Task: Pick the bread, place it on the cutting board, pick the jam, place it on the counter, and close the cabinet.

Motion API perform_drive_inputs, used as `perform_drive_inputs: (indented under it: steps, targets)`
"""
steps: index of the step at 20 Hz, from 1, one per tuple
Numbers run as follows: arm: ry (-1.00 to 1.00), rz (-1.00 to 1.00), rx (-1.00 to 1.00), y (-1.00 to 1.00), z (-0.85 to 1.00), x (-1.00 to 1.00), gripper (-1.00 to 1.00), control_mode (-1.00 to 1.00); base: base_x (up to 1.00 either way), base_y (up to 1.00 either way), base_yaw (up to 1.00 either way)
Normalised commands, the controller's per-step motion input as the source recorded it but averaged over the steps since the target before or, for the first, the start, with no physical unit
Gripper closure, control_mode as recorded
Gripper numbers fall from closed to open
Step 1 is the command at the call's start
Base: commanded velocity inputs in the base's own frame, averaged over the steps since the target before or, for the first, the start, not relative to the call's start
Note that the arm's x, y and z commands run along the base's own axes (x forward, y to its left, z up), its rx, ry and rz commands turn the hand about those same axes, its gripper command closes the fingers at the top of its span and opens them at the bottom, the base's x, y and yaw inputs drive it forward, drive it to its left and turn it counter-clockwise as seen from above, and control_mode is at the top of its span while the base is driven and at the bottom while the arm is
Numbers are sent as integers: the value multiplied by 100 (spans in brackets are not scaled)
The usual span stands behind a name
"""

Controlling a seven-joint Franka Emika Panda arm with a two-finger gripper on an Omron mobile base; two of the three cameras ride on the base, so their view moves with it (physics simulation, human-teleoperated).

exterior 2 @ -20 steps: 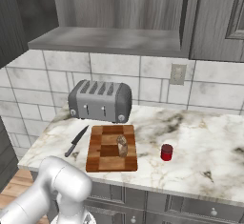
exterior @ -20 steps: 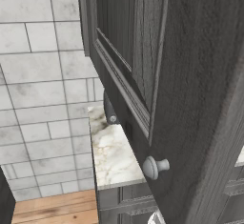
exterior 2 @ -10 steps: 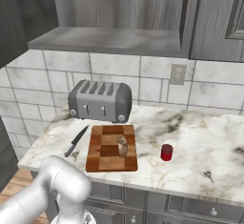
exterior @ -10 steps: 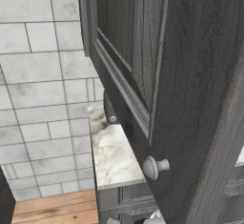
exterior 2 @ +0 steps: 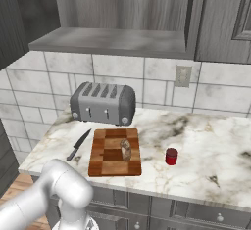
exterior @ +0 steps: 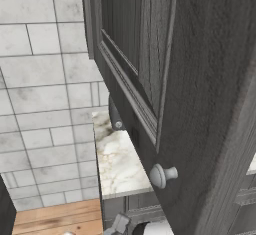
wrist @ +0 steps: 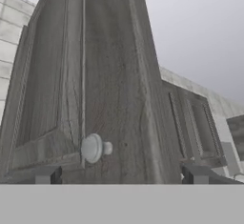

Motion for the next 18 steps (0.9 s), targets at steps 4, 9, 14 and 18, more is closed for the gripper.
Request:
perform_drive_inputs:
  steps: [4, 9, 14, 18]
  targets:
    - [0, -8, 0, -2, 7, 3, -100, -100, 0, 0, 0]
    - [0, -1, 0, -20, 2, 2, -100, -100, 0, 0, 0]
    - [0, 0, 0, -22, 0, 5, -100, -100, 0, 0, 0]
    - [0, 0, 0, -17, 0, 11, -100, -100, 0, 0, 0]
